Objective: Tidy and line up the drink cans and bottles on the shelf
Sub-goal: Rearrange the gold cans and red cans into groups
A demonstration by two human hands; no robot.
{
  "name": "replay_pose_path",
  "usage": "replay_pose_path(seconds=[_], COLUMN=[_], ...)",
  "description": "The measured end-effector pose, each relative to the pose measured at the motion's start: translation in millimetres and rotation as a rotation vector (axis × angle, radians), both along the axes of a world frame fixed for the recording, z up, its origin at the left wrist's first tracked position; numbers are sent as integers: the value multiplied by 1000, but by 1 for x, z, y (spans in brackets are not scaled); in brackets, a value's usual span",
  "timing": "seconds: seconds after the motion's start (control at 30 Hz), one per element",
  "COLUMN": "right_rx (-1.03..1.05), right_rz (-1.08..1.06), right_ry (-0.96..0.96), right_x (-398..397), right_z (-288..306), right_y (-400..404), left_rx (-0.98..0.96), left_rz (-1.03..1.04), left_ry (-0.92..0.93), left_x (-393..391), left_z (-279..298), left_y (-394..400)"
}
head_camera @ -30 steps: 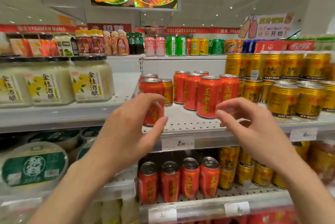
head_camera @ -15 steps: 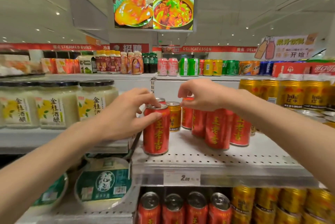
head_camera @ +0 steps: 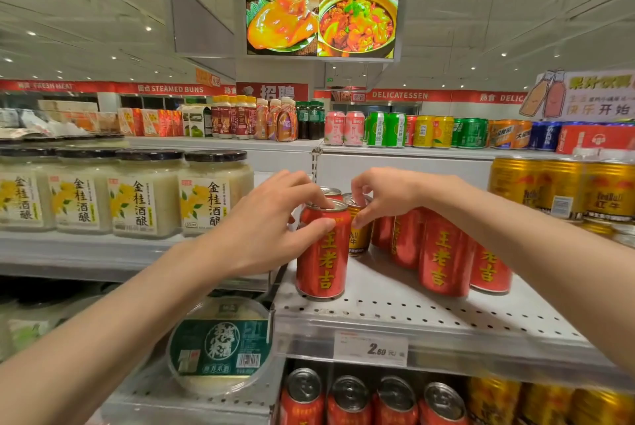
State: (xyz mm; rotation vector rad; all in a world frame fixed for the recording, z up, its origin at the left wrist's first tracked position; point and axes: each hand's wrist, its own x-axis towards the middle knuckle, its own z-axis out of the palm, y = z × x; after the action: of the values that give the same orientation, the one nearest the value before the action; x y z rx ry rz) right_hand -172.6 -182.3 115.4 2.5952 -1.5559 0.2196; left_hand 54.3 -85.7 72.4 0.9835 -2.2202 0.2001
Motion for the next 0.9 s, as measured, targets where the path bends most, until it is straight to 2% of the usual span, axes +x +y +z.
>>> replay_pose_path(seconds=[0.2, 0.37, 0.7, 0.9], right_rx=[0, -47, -114, -183], right_rz=[16, 19, -68, -167], right_ry=[-18, -109, -536, -835], right_x=[-5, -14, -33, -38], right_z=[2, 11, 9, -35], right_y=[16, 48, 142, 191], left_rx=[-18, -24, -190, -396], left_rz=[10, 24, 95, 16], left_ry=[4, 1, -14, 142], left_x=[-1, -2, -6, -12], left_z=[-1, -2, -17, -38], left_y=[0, 0, 12, 37])
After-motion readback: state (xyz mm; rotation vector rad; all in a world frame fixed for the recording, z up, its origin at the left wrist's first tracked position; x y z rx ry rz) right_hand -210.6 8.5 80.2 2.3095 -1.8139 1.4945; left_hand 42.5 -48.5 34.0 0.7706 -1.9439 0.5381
